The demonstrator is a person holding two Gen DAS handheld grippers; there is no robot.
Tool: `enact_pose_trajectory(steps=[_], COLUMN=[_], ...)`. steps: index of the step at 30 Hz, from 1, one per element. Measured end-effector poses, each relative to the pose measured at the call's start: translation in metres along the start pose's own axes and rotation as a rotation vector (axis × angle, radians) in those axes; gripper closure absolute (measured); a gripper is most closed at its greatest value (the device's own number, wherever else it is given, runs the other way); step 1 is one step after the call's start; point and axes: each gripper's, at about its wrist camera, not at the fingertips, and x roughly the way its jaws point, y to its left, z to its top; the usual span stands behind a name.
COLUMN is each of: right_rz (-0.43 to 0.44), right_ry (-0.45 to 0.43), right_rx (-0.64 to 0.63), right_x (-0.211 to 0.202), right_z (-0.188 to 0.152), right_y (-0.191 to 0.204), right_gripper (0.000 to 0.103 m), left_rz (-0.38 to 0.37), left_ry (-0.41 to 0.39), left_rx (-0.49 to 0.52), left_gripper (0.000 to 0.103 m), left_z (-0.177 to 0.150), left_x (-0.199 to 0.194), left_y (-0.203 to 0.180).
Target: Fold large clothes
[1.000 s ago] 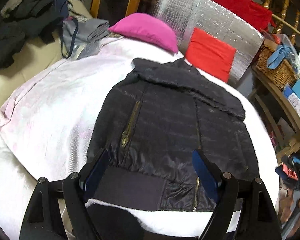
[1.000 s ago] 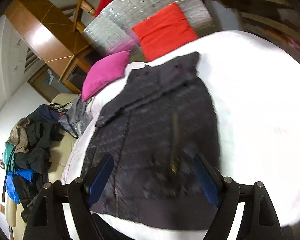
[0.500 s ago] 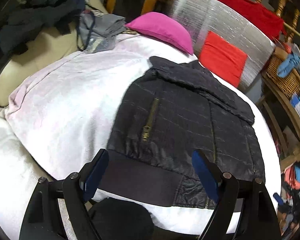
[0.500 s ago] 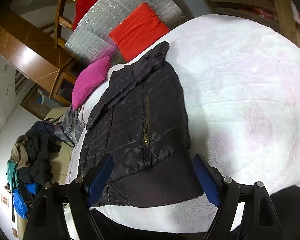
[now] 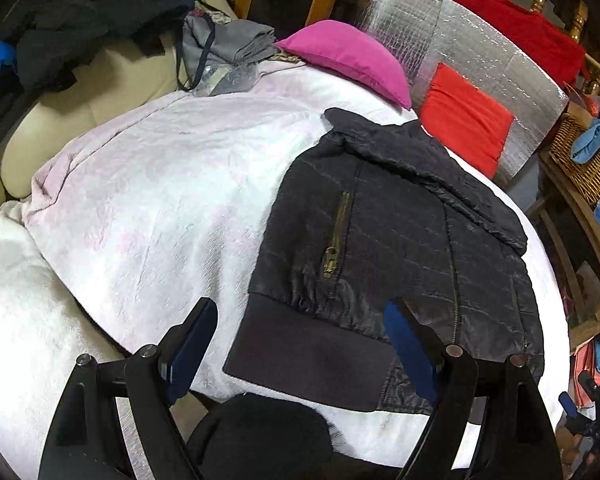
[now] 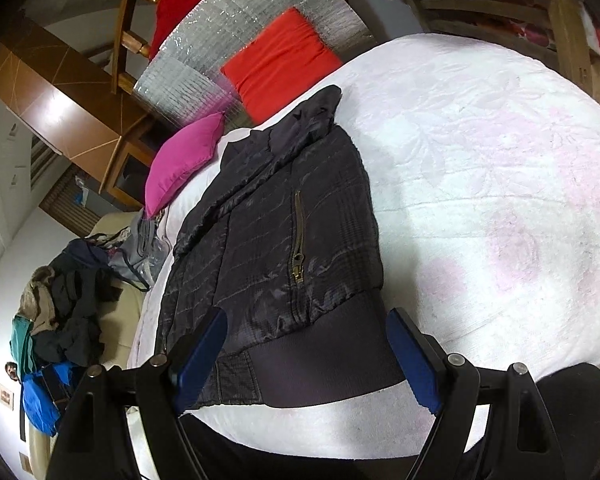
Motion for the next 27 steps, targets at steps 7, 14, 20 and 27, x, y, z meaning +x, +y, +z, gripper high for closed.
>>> enact_pose_trajectory(steps=[7,14,20,27], right_rz=[0.008,0.033,0.04,0.047], right_ry=[0.009,0.001,0.014,0.003], right_rx=[-0.028,-0.05,-0.052,-0.05], right_x=[0.01,0.017,0.02,0.018], right_z=[0.003,0.009,0.004,0.007], right_y=[0.01,0.024,0.028,0.028], right_gripper=[0.019,0.019,0.019,0.019], left_rz=[0.042,0.054,0.063,0.064], left_ry=[-0.01,-0.025,-0.035,-0.047], left_rx=[0.004,-0.002,-0.01,-0.015], left_gripper=[0.018,0.018,0.018,0.018], left_z=[0.002,0.004,0.004,0.005], left_x=[-0.005,-0.01,-0.015,-0.02], left_y=[0.009,0.014,0.019,0.022])
